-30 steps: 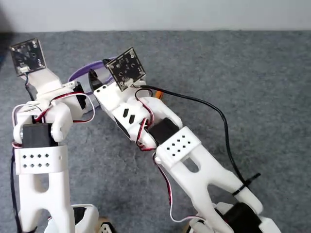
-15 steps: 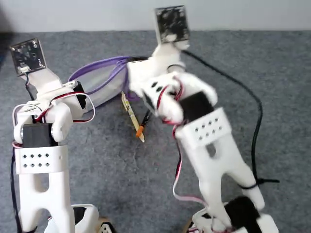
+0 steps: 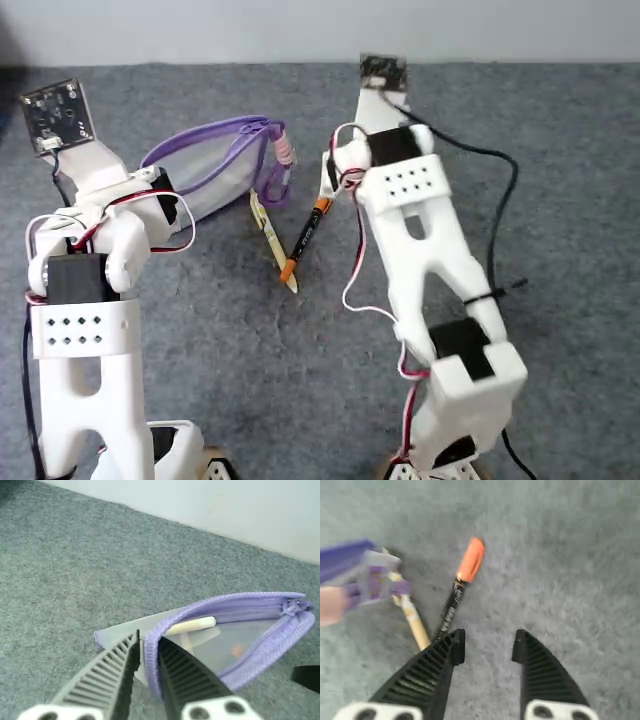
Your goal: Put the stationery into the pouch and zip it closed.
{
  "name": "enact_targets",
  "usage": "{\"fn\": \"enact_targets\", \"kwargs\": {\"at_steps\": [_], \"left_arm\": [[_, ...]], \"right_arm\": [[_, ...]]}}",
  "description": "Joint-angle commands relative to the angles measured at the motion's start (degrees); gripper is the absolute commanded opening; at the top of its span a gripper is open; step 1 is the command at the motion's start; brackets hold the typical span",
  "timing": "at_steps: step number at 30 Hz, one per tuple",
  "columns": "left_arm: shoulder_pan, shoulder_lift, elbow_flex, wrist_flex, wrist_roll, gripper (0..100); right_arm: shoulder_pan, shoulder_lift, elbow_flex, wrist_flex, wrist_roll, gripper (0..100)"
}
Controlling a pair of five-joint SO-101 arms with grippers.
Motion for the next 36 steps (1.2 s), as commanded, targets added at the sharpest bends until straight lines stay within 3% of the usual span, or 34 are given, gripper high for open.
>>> {"fn": "enact_targets", "kwargs": {"at_steps": [1,14,27,32,36], "left_arm": [[-0.2,-0.9,-0.6,-1.3,-0.6,1],[-0.1,-0.9,-0.6,-1.4,-0.5,1],[-0.2,-0.9,-0.6,-1.4,-0.5,1],[-0.2,-1.0,-0.6,-1.4,-0.6,1],[-0.2,-1.1,-0.6,-1.4,-0.6,1]], "right_arm": [[0.5,4.1,-4.7,-2.6,-0.8,16.5],[-0.7,30.4,-32.2,-2.8,-0.8,14.7],[-3.1,46.9,-46.5,-2.2,-0.7,14.3],[-2.8,49.1,-49.2,2.9,-0.6,0.3],[-1.8,49.1,-52.3,8.1,-0.7,0.9]]}}
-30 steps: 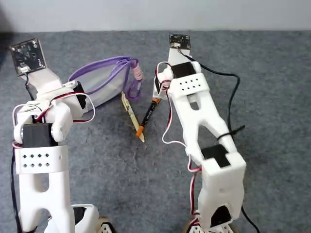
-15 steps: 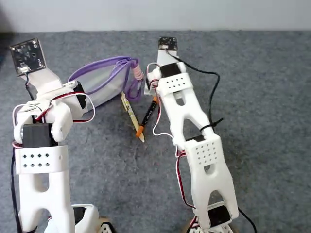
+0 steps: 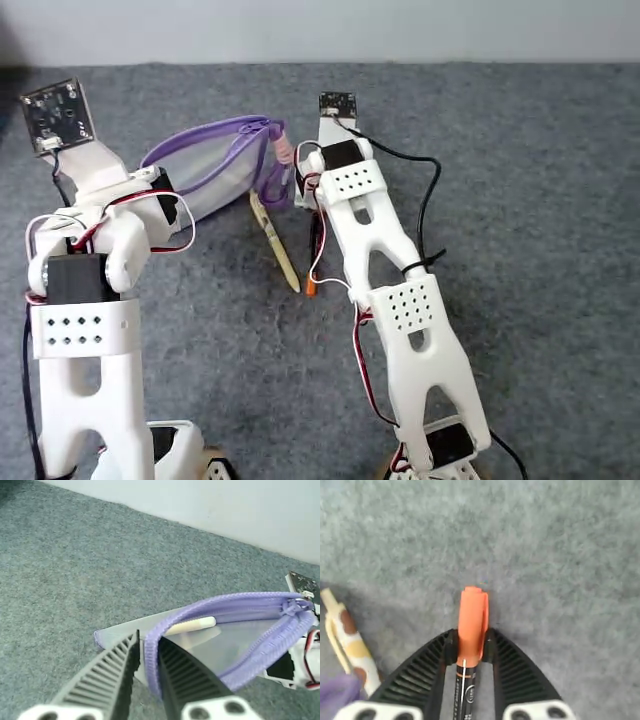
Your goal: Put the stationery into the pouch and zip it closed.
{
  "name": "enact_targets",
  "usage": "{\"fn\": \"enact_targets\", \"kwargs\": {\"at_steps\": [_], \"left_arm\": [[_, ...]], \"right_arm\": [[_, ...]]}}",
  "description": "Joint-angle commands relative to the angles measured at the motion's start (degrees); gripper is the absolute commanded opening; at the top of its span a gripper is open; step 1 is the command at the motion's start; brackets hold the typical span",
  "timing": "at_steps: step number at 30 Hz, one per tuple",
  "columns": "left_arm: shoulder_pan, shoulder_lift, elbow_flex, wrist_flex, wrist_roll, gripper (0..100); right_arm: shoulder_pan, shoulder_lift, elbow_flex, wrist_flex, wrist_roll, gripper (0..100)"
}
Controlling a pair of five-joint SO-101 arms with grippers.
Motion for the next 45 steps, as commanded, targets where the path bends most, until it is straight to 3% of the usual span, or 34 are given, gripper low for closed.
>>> {"fn": "enact_targets", "kwargs": {"at_steps": [1,9,16,31,39,45], "left_arm": [[-0.2,-1.1,-0.6,-1.4,-0.6,1],[-0.1,-1.2,-0.6,-1.4,-0.4,1],[-0.2,-1.2,-0.6,-1.4,-0.4,1],[0.1,-0.8,-0.6,-1.4,-0.4,1],[0.1,-0.8,-0.3,-1.5,-0.4,1],[0.1,-0.8,-0.5,-1.5,-0.6,1]], "right_arm": [[0.7,-0.8,-4.9,4.4,-0.7,0.6],[0.7,-0.7,-16.2,18.9,-0.6,0.8],[1.2,-7.7,-15.6,19.4,0.2,0.7],[-3.0,-60.4,36.0,18.7,2.5,0.7],[-7.4,-79.9,49.4,5.8,2.5,0.7],[-10.7,-90.5,61.9,-13.6,2.7,0.7]]}}
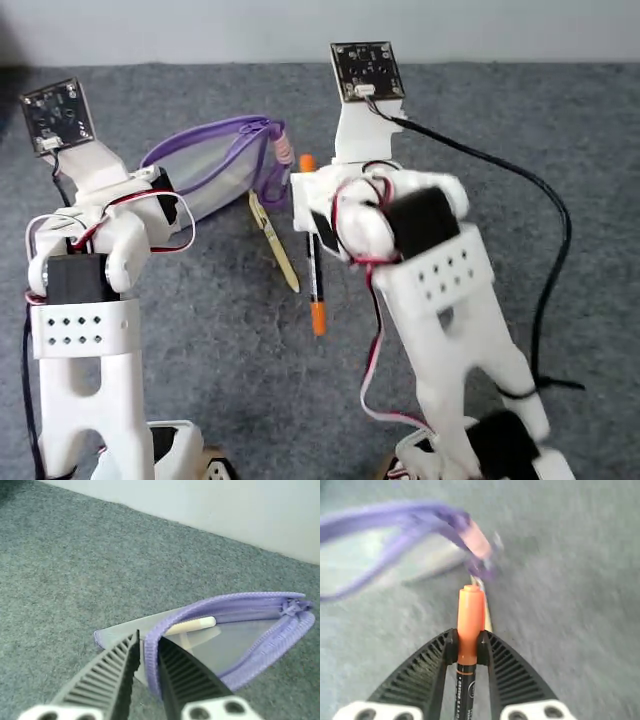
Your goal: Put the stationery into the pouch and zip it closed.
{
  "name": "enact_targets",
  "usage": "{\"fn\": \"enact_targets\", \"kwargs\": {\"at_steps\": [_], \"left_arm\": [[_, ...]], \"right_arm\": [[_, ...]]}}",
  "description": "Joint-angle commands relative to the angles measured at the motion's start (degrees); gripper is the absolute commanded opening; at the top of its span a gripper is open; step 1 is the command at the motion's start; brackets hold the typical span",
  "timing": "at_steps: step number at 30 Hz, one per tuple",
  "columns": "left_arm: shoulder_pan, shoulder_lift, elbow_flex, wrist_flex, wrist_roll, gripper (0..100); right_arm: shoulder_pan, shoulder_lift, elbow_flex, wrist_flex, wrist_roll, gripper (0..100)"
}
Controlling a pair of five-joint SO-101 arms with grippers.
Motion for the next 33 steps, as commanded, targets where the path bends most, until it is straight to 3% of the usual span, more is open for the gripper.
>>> {"fn": "enact_targets", "kwargs": {"at_steps": [1,5,9,15,23,33], "left_arm": [[0.0,-0.8,-0.5,-1.5,-0.6,1],[0.0,-0.8,-0.5,-1.5,-0.6,1],[0.0,-0.8,-0.5,-1.5,-0.6,1],[0.0,-0.8,-0.4,-1.4,-0.6,1],[-0.1,-0.8,-0.4,-1.4,-0.6,1],[-0.3,-0.8,-0.5,-1.4,-0.6,1]], "right_arm": [[-2.2,-8.0,6.7,-14.5,1.1,0.7],[-3.5,-12.7,15.1,-33.5,1.7,0.7],[-4.9,-13.6,20.1,-51.3,7.1,0.7],[-9.3,-12.4,22.1,-70.4,15.5,0.7],[-10.5,-4.7,22.2,-84.8,20.3,0.8],[-10.2,5.1,26.5,-89.5,21.1,0.9]]}}
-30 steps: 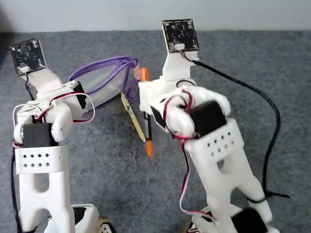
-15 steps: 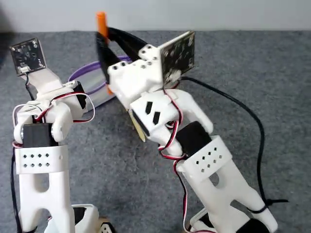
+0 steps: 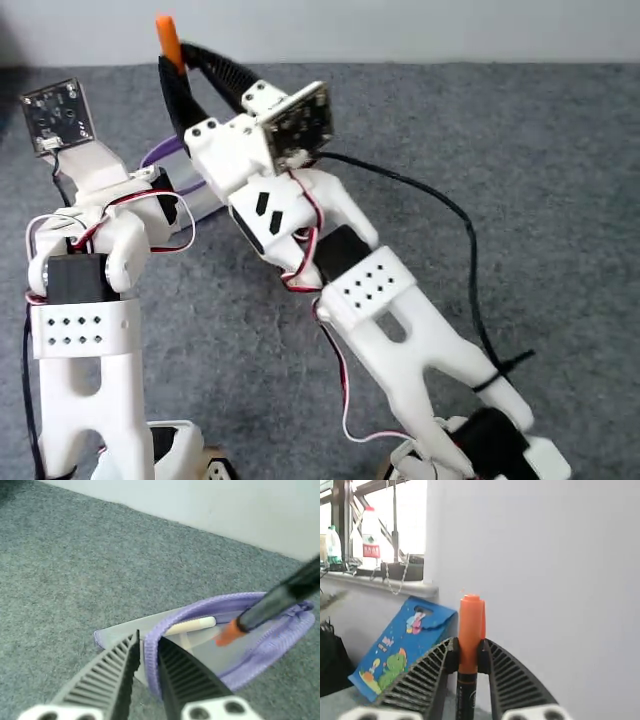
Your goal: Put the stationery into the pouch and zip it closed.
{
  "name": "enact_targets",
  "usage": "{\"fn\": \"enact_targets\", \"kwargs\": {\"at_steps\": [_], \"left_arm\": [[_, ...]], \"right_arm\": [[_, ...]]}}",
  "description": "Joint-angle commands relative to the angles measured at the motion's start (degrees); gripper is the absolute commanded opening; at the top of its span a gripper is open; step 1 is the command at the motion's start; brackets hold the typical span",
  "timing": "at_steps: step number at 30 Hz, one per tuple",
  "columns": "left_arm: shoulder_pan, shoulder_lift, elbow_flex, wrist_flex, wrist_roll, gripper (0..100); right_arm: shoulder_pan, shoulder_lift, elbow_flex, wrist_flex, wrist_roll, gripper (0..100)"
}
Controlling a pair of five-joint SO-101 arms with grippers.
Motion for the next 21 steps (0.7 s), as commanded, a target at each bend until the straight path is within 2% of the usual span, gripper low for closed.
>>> {"fn": "enact_targets", "kwargs": {"at_steps": [1,5,11,21], "left_arm": [[-0.3,-0.8,-0.5,-1.4,-0.6,1],[-0.3,-0.8,-0.5,-1.4,-0.6,1],[-0.3,-0.8,-0.5,-1.5,-0.6,1],[-0.2,-0.8,-0.6,-1.5,-0.6,1]], "right_arm": [[-0.3,-0.1,2.4,-1.4,2.6,0.9],[-0.6,-1.0,6.9,-1.2,8.9,2.4],[-1.2,-5.0,6.0,11.1,7.4,19.0],[-1.2,-15.3,5.2,19.7,6.0,6.3]]}}
